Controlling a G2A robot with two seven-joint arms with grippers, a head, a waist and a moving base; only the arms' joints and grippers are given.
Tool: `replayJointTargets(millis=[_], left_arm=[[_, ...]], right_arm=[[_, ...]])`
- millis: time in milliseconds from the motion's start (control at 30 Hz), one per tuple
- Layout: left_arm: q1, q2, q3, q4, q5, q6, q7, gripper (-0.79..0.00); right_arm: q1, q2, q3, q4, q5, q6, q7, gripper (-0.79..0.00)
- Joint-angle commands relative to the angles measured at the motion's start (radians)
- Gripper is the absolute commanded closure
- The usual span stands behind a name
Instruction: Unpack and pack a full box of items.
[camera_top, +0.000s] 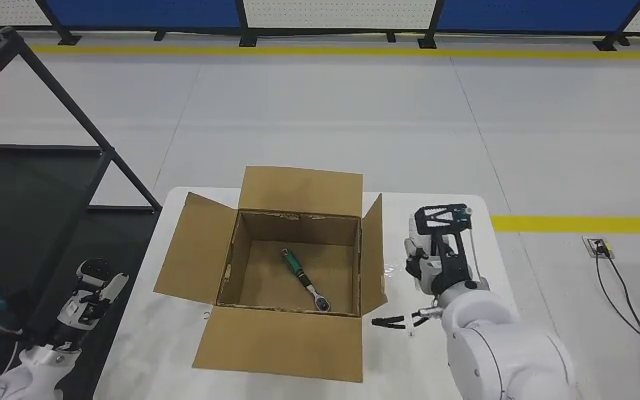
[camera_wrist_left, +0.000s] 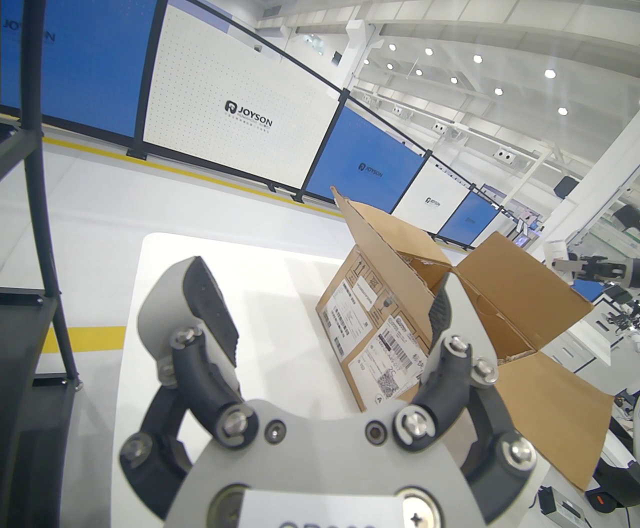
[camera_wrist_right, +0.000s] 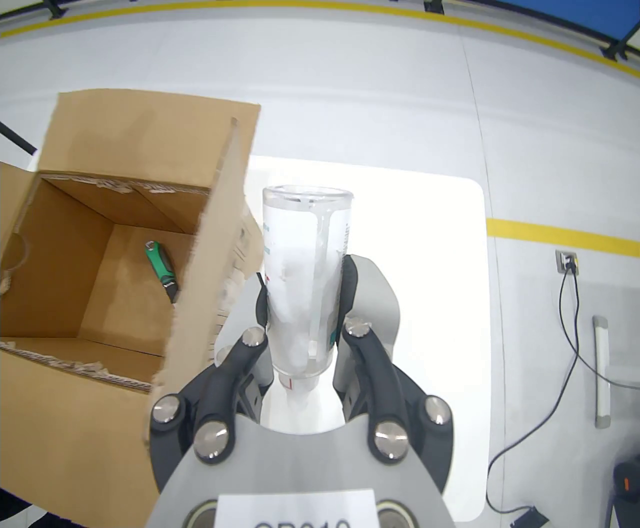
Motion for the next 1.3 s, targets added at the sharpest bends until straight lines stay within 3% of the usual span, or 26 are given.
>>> replayJointTargets(millis=[0,233,1267], left_arm=[[0.000,0.000,0.000,0.000,0.000,0.000,0.000,-0.785],[0.000,0.000,0.000,0.000,0.000,0.000,0.000,-0.785],[0.000,0.000,0.000,0.000,0.000,0.000,0.000,-0.785]], right_arm=[[0.010,-0.003,-0.040,-0.021,-0.004,-0.001,-0.003,0.000],[0.069,-0.018,-0.195,-0.073,-0.042,-0.010,0.004,0.000],[0.069,-0.018,-0.195,-0.073,-0.042,-0.010,0.004,0.000]])
